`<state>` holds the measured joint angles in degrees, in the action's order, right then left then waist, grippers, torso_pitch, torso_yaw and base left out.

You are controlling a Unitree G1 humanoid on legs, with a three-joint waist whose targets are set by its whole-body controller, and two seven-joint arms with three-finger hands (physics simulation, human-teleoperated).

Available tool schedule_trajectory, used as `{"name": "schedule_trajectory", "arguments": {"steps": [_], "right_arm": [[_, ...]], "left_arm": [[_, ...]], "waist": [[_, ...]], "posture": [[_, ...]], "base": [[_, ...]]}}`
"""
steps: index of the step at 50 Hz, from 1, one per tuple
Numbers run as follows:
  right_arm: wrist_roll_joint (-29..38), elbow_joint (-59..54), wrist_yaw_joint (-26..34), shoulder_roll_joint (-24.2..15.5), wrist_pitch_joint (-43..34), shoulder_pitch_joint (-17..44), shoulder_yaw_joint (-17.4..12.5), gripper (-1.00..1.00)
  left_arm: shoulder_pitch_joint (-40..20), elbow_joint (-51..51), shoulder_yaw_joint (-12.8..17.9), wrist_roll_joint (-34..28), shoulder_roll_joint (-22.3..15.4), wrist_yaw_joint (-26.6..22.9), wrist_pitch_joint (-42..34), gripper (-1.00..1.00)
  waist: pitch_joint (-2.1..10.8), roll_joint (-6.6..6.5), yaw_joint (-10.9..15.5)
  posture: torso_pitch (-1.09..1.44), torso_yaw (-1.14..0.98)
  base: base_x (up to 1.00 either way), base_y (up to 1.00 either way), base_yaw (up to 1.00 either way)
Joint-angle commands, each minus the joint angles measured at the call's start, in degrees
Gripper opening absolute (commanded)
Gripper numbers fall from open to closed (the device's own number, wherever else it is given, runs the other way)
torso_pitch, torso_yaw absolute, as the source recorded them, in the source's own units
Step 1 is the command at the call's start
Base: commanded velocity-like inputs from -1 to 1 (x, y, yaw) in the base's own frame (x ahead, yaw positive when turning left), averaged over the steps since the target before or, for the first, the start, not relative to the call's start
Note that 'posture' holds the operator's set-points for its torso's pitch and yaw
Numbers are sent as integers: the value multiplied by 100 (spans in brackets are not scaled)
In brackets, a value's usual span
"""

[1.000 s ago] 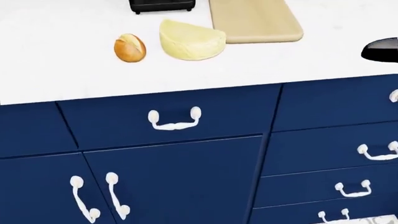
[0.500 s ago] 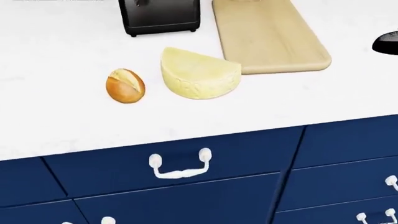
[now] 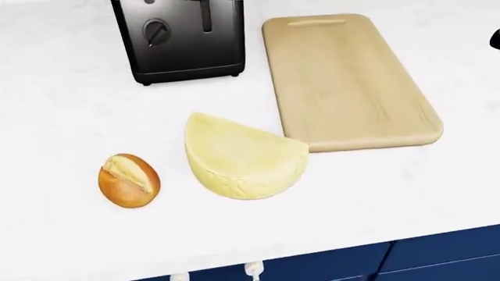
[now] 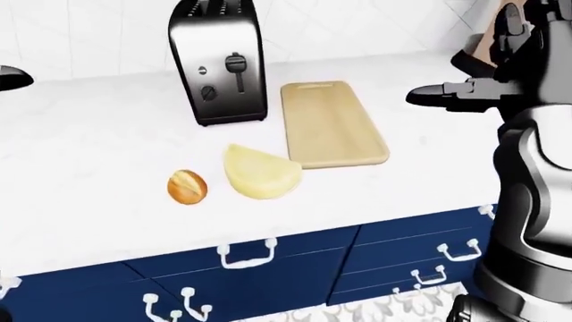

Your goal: Place the bread and cheese on the cutting board.

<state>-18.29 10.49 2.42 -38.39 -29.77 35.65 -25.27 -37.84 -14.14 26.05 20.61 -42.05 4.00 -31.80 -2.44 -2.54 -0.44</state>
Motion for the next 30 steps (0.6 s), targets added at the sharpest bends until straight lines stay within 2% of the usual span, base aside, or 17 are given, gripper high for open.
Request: {"name": "schedule_trajectory", "arguments": {"steps": [1, 2, 3, 5, 6, 8, 10, 11, 13, 14, 18, 26, 30], "right_arm": [[-17, 113, 0, -60, 122, 108, -8, 100], [-19, 114, 0, -65, 121, 113, -6, 100], [-30, 111, -7, -77, 99, 136, -7, 100], [-38, 101, -13, -88, 95, 149, -8, 100], [-38, 103, -9, -89, 107, 140, -8, 100], [-39, 91, -15, -103, 104, 159, -1, 100], [-51, 94, -14, -131, 87, 192, -2, 100], [-53, 93, 1, -148, 92, 198, 1, 100], [-62, 90, 1, -165, 81, 216, -2, 100], [-71, 93, 2, -175, 67, 233, 1, 100], [-109, 98, -18, -195, 11, 270, -6, 100], [108, 87, -8, -261, 64, 335, 115, 100], [160, 109, 101, -324, -145, 487, 138, 100]], "left_arm": [[-93, -54, 78, -13, -98, 20, 98, 100], [-92, -49, 81, -12, -102, 21, 101, 100], [-94, -47, 80, -9, -105, 22, 102, 100], [-98, -44, 77, -6, -108, 25, 104, 100], [-94, -43, 75, -7, -108, 25, 108, 100], [-93, -43, 79, -2, -112, 27, 104, 100], [-97, -37, 88, 2, -125, 28, 105, 100], [-92, -33, 92, 4, -129, 28, 109, 100], [-107, -20, 90, 11, -138, 32, 109, 100], [-107, -20, 89, 14, -140, 34, 111, 100], [-102, -30, 92, 26, -144, 43, 102, 100], [-96, -37, 108, 57, -176, 47, 78, 100], [-103, -52, 117, 79, -198, 55, 62, 100]], "waist": [[135, -82, 16], [171, -180, -25], [123, -55, -2], [94, -157, 34], [-8, -78, 87], [-18, 39, 58], [-126, 156, 79], [-133, 247, 99], [-67, 539, 144], [-104, 363, 147], [40, 311, 105], [78, 231, 52], [72, 218, 38]], "posture": [[0, 0], [0, 0], [0, 0], [0, 0], [0, 0], [0, 0], [0, 0], [0, 0], [0, 0], [0, 0], [0, 0], [0, 0], [0, 0]], "base": [[5, 0, 0], [5, 0, 0], [5, 0, 0], [6, 0, 0], [4, 0, 0], [3, 0, 0], [1, 0, 0], [0, 0, 0], [0, 0, 0], [0, 0, 0], [0, 0, 0], [0, 0, 0], [0, 0, 0]]}}
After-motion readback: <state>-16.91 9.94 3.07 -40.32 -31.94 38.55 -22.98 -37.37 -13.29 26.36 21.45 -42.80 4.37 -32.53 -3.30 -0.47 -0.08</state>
